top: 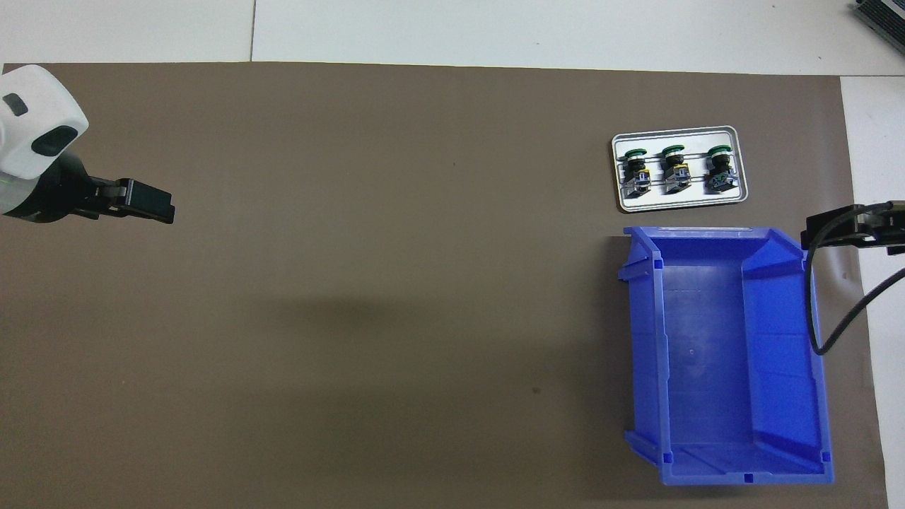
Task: Place and press button with both arms
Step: 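Reach the right gripper toward the metal tray of green buttons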
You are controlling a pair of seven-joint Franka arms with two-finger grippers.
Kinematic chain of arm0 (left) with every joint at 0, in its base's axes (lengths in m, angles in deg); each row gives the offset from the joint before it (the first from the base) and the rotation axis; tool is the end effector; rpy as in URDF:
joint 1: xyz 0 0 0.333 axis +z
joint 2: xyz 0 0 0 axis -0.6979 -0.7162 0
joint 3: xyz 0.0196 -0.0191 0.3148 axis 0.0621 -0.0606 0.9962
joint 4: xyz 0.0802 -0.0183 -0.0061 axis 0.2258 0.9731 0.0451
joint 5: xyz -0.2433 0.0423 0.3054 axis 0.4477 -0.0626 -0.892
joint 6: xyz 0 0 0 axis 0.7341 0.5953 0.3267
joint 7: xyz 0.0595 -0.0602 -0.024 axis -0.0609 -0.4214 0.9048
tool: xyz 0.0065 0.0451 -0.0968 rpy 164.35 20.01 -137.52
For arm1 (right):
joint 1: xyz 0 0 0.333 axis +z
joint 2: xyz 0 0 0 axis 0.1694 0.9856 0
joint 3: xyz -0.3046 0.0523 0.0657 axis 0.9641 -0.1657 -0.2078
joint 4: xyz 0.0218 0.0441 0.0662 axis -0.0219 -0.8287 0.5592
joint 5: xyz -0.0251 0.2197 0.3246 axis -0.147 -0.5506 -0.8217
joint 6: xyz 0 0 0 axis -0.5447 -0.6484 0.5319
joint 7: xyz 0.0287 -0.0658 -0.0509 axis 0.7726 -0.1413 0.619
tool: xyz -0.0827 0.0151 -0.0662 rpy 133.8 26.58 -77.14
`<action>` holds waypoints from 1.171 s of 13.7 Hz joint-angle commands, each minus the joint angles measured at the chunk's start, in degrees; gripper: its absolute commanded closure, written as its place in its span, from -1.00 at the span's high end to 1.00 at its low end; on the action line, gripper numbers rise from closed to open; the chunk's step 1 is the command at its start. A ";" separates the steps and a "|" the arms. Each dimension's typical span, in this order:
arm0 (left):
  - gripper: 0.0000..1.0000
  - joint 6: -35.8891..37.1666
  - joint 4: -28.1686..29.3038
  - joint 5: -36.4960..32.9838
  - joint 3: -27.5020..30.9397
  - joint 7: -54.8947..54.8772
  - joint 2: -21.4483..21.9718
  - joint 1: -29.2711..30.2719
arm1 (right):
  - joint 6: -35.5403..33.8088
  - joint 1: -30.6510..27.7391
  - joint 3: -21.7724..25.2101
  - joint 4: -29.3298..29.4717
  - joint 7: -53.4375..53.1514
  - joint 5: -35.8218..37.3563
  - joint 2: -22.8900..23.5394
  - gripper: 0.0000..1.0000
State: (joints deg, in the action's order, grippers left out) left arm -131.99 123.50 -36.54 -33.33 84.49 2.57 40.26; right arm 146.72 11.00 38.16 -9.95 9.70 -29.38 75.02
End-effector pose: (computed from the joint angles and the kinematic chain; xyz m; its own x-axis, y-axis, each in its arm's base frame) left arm 0.5712 -0.0669 0.5896 0.9907 -0.1348 0.0198 -0.1359 -0.9882 0.0706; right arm 0.5368 -0.0252 0.6275 0.9962 -0.0871 -0.0039 -0.0868 -0.9952 0.0455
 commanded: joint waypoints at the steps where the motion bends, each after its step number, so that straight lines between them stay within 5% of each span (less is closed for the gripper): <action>1: 1.00 -0.79 2.09 0.73 -0.16 -0.76 1.70 0.66 | 1.34 -0.37 -0.22 -2.14 1.18 -0.22 -1.67 1.00; 7: 1.00 -0.79 2.09 0.73 -0.16 -0.76 1.70 0.66 | 3.98 -0.90 -0.22 -3.02 1.01 -0.31 -1.58 1.00; 11: 1.00 -0.79 2.09 0.73 -0.16 -0.76 1.62 0.66 | 13.18 -1.16 -0.22 -3.72 1.18 -0.48 1.57 1.00; 16: 1.00 -0.79 2.09 0.73 -0.16 -0.76 1.62 0.66 | 31.55 -1.08 -0.31 -2.59 1.53 -1.10 17.54 1.00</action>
State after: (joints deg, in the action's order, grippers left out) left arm -131.99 123.50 -36.54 -33.33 84.49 2.57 40.26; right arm 172.72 10.75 38.24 -14.56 9.71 -29.51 85.46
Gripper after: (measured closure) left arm 0.000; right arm 0.000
